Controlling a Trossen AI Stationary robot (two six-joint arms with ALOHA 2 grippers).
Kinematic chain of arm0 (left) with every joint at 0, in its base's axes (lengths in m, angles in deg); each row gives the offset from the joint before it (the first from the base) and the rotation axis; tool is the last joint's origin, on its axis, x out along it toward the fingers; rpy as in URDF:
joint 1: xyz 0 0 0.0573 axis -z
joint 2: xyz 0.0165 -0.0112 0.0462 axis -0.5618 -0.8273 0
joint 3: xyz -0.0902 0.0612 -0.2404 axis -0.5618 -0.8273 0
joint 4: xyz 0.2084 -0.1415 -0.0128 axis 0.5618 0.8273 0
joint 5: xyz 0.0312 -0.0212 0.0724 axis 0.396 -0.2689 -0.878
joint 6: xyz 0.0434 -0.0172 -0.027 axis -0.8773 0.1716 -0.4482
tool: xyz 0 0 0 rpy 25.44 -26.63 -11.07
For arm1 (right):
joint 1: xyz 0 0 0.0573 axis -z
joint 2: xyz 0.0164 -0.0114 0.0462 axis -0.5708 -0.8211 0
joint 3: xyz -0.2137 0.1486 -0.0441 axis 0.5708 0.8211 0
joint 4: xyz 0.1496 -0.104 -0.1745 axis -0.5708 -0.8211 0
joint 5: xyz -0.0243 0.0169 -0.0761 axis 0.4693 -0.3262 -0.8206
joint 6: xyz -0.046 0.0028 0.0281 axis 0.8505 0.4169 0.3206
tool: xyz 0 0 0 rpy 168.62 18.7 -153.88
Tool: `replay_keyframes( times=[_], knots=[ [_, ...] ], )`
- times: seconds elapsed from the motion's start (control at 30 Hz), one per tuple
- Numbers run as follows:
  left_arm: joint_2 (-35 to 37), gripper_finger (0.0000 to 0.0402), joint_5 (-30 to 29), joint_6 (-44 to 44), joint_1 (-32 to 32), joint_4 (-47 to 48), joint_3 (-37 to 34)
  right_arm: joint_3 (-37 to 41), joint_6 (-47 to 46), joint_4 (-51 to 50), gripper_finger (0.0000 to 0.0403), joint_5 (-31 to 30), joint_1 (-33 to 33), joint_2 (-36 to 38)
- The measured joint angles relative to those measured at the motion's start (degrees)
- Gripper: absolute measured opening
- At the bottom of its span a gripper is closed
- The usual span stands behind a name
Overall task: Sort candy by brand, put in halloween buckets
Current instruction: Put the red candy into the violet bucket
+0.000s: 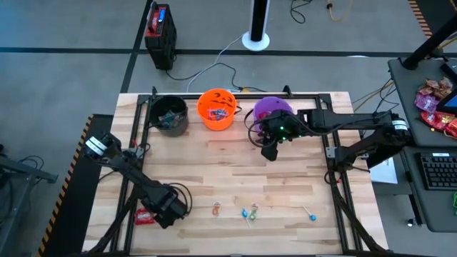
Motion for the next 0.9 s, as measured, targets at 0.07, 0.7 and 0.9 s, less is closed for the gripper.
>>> replay_keyframes(
  times=[0.07,0.7,0.9],
  knots=[
    [0.0,0.0185,-0.06,-1.07,0.48,-0.23,-0.26,0.0,0.0,0.45,0.0125,-0.02,0.01,0.0],
    [0.55,0.0079,-1.39,-5.37,3.87,-5.05,-3.34,0.02,-6.98,3.96,0.0113,-0.66,0.02,-1.23],
    [0.85,0.0009,-3.9,-8.12,3.94,-4.65,-2.38,0.04,-7.56,3.8,0.0111,-0.68,0.02,-1.68]
  ],
)
